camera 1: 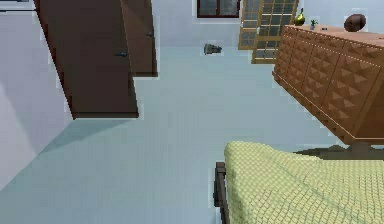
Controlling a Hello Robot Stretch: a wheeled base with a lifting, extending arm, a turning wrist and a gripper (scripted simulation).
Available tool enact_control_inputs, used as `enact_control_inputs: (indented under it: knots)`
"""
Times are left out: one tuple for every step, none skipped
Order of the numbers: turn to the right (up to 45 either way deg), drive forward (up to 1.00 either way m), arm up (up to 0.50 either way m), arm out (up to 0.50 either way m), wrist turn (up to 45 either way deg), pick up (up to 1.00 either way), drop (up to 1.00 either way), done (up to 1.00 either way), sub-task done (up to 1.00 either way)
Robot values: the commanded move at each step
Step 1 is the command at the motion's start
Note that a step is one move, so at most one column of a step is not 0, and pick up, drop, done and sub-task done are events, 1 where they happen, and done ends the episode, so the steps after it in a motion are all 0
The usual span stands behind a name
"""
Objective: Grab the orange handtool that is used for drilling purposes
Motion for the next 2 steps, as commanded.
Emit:
enact_control_inputs:
  knots:
    - [0.0, 0.00, 0.00, 0.00, 0.0, 1.00, 0.00, 0.00, 0.00]
    - [0.0, 0.00, 0.10, 0.00, 0.0, 0.00, 0.00, 0.00, 0.00]
